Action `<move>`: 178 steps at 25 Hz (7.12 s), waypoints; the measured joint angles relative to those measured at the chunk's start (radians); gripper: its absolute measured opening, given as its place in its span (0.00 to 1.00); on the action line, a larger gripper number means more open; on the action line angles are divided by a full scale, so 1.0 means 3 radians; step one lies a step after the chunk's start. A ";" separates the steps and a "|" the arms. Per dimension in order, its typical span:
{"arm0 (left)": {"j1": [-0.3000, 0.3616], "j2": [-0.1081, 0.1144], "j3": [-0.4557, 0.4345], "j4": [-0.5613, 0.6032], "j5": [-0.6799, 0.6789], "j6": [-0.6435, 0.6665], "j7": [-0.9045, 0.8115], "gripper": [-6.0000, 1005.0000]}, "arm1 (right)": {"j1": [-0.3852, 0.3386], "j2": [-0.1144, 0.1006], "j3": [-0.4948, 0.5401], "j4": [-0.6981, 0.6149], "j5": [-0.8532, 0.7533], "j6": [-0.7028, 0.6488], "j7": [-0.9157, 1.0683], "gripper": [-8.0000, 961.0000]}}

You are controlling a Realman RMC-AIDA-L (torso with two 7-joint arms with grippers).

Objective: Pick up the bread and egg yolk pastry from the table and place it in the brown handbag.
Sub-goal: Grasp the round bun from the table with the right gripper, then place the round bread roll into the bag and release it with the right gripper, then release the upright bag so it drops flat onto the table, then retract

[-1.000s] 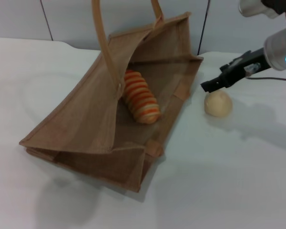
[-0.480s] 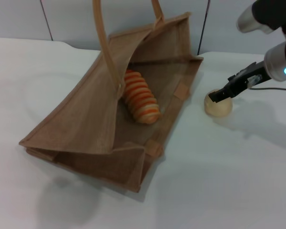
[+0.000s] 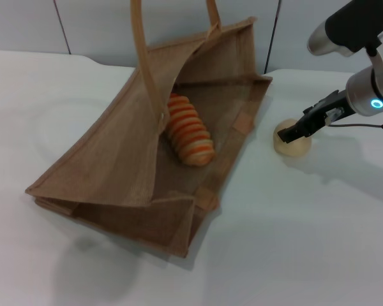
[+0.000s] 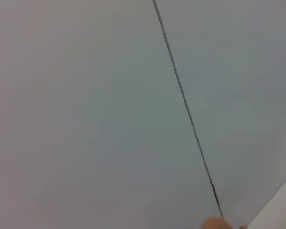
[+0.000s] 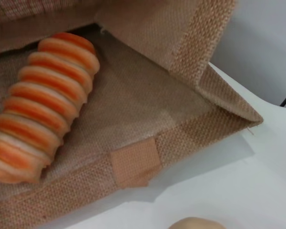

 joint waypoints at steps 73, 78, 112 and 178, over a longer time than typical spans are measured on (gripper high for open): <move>-0.0012 0.0004 -0.0025 -0.0028 -0.0005 -0.0050 0.0000 0.12 | 0.0113 0.0012 0.0037 0.0245 0.0034 -0.0253 0.0046 0.58; 0.0001 0.0007 -0.0034 -0.0028 -0.0001 -0.0049 0.0009 0.12 | -0.0044 0.0007 0.0107 -0.0258 0.0036 0.0134 0.0116 0.55; -0.0295 -0.0014 0.0589 0.0139 -0.0047 0.0070 -0.0295 0.11 | 0.0089 0.0025 -0.0554 -0.0443 0.1075 -0.0052 -0.0049 0.47; 0.0221 0.0016 -0.0341 -0.0608 -0.0344 0.0389 -0.0014 0.36 | -0.0892 0.0017 0.0601 -0.1603 0.0387 0.0679 0.0029 0.91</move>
